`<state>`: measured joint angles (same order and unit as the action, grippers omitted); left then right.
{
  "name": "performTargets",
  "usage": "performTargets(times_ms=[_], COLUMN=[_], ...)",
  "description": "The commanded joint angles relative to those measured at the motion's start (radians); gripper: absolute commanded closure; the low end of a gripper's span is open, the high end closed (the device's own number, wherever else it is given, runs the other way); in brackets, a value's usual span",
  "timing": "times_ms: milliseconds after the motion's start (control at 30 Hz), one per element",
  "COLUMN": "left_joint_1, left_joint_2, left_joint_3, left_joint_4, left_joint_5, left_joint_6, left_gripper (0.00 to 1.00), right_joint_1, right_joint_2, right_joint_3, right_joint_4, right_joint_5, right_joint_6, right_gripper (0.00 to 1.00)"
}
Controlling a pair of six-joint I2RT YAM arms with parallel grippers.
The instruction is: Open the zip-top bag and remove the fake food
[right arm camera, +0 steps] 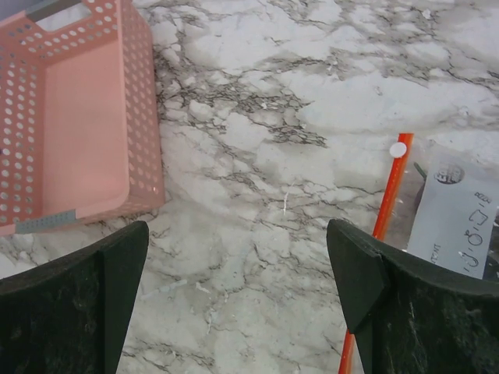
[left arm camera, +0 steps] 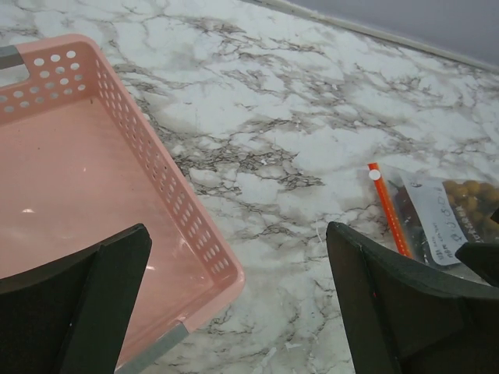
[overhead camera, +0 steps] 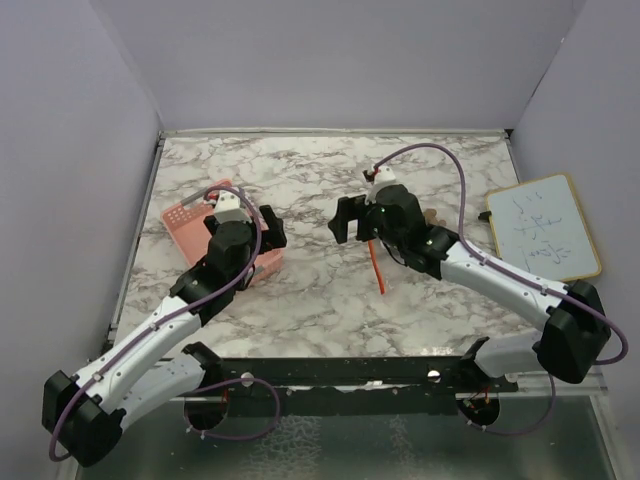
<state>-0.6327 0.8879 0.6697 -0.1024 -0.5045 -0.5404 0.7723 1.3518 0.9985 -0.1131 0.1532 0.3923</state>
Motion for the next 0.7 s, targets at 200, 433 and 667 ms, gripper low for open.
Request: performTargets(times_ms=[200, 433, 667], left_joint_1=[-0.004, -0.004, -0.005], left_joint_2=[-0.015, -0.026, 0.052], left_joint_3=[0.085, 0.024, 0.023], left_joint_4=[-0.149, -0.114, -0.075], left_joint_5=[0.012, 0.006, 0.011], left_joint_6=[-0.024, -0.052, -0.076], left_gripper=[0.01, 0.01, 0.01], right_joint_1=[0.005, 0.005, 0.005], right_joint_2=[-0.139, -0.182, -0.165], right_joint_3=[-0.034, -0.119, -0.070], right_joint_4=[-0.046, 0.032, -0.075], right_joint_5=[0.134, 0.212, 0.316], right_joint_6=[0.018, -0.023, -0.017], right_gripper=[0.04, 0.05, 0.06])
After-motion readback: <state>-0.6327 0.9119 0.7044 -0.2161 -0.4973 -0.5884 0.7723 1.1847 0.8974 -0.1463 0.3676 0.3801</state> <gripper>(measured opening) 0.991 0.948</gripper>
